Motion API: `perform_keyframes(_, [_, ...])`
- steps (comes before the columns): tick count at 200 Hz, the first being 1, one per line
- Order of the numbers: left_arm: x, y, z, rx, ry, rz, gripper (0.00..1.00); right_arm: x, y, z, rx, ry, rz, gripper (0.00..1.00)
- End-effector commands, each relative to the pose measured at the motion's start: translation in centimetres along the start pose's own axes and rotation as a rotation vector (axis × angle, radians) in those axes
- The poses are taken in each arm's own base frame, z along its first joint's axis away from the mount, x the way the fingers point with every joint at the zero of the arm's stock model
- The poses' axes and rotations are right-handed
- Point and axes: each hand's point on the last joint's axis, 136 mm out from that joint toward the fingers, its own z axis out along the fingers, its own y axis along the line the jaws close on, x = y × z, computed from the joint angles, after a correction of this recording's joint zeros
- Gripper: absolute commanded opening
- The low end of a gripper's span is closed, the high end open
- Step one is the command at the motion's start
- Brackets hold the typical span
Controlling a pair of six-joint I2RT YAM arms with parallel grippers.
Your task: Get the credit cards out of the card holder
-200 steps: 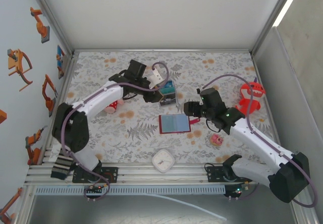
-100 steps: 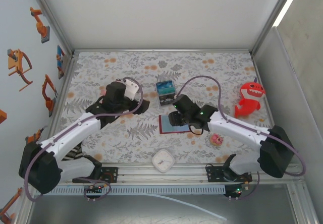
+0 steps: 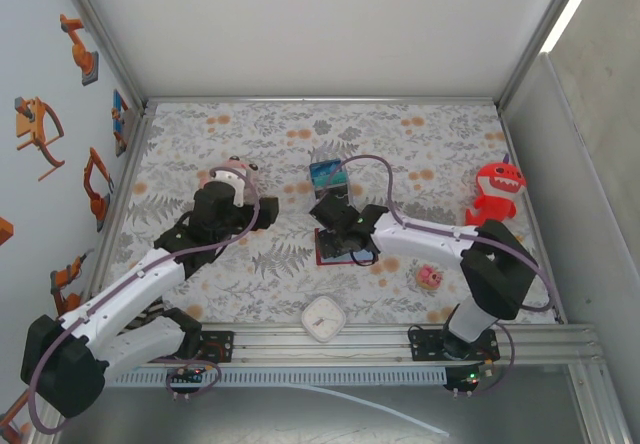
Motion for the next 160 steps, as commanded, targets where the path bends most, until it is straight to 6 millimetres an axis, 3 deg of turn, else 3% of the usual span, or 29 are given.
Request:
perform_keyframes(1, [0.0,1.1,-0.2,-0.054,-0.019,-0.049,0.97,-0.4,0.5,0.3,0.005,0.021,-0.032,0.42])
perform_keyframes(108, [0.9,0.1,1.6,-0.018,0.056,-0.027,0.97,1.0,0.1,3.1,0.051,0.109,-0.045,0.44])
perform_keyframes(160, [1.0,0.4,1.8,-0.040,0.071,-0.036,0.97,1.4,0.4,3.6,0.036,0.122,-0.043,0.55])
